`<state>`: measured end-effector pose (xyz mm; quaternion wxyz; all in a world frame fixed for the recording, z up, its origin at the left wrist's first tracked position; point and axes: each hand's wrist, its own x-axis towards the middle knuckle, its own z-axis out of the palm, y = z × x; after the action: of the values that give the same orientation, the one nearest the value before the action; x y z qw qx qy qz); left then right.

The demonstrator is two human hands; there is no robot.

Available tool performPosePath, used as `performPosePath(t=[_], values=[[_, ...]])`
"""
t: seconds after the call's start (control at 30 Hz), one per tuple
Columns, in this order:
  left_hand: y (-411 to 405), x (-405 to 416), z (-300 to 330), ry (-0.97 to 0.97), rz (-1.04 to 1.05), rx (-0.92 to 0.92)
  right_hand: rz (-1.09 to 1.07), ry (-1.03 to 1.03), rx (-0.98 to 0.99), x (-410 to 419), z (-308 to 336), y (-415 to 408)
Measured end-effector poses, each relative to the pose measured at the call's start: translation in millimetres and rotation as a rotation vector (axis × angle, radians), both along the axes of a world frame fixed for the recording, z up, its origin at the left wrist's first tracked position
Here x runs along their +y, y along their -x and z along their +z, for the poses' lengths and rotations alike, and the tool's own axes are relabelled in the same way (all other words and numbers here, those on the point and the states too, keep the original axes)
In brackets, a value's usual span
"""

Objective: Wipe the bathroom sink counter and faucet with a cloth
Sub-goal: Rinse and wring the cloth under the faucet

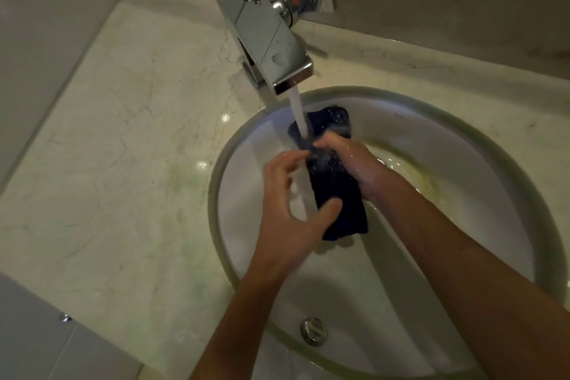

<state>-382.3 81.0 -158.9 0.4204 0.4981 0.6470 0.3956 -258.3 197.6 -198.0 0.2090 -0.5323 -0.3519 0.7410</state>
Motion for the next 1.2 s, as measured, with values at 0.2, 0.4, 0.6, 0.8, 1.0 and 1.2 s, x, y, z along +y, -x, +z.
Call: performPosePath(t=[0.2, 0.4, 0.6, 0.8, 1.0, 1.2], values=[[-6.2, 50.2, -12.0, 0.319, 0.265, -0.329, 0.114, -0.540, -0.076, -23.0, 4.9, 1.5], [-11.6, 64.1, -15.0, 0.223, 0.542, -0.433, 0.232, -0.745, -0.113, -29.6, 2.6, 7.7], [-3.7, 67.7, -12.8, 0.081, 0.670, -0.474, 0.363, -0.613, -0.237, -24.2, -20.4, -17.9], [-8.4, 70.6, 1.1, -0.037, 0.587, -0.389, 0.255, -0.828, -0.347, -13.6, -26.4, 15.9], [-12.3, 70.9, 4.7, -0.173, 0.545, -0.264, 0.434, -0.894, -0.473, 24.3, -58.7, 15.1], [-9.7, 73.1, 3.5, -0.124, 0.562, -0.249, 0.510, -0.621, -0.548, 5.0, -13.6, 1.4]])
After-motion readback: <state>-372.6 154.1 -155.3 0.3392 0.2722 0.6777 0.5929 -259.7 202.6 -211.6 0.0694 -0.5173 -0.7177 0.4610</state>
